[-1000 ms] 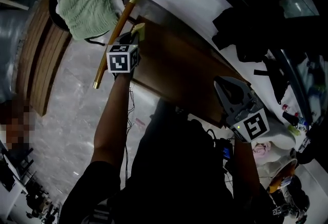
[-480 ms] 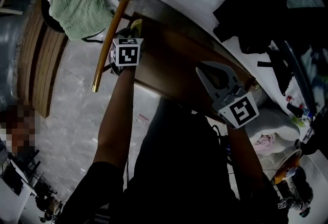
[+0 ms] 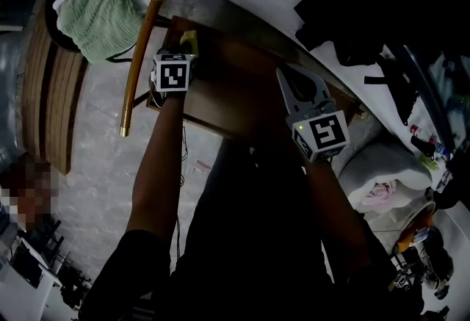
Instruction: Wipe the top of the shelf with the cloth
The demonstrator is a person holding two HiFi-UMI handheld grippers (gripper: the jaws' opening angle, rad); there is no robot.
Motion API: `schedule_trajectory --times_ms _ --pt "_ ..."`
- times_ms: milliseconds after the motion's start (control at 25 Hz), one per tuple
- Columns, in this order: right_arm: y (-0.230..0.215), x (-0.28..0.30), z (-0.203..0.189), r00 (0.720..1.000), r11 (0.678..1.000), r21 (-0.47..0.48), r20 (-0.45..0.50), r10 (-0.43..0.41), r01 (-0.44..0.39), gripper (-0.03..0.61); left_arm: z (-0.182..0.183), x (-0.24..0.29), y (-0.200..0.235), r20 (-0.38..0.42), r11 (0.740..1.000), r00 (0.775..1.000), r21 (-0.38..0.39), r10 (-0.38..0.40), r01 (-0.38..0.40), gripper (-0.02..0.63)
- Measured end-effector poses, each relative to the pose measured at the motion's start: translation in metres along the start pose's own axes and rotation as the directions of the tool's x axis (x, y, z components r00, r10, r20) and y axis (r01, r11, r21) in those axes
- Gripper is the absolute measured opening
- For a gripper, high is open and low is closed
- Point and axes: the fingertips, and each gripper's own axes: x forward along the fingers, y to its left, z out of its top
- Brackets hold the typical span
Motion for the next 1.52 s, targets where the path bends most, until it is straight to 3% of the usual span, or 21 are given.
schedule_trajectory --times_ms 400,680,960,1520 --pt "0.023 0.08 -0.094 0.982 0.991 0.132 -0.183 0.049 -0.025 0.026 -0.004 0.005 -0.001 0.0 0.999 0.999 0.029 0.036 -0.036 0.031" --pt "0.013 0.086 -0.115 0.974 0.978 0.206 -0.224 0.011 0.036 0.026 -0.005 0.005 -0.02 0.001 0.999 1.0 0.035 -0.001 0.001 0.031" --pt "-0.024 0.065 -0.121 0.967 0.967 0.221 -0.245 -0.068 0.124 0.026 -0.013 0.003 -0.083 -0.005 0.994 0.998 0.094 -0.058 0.058 0.031" --pt "-0.085 -0.026 -0.162 0.921 0.916 0.27 -0.333 -0.201 0.297 0.026 -0.018 0.001 -0.213 -0.034 0.972 0.988 0.174 -0.154 0.157 0.031"
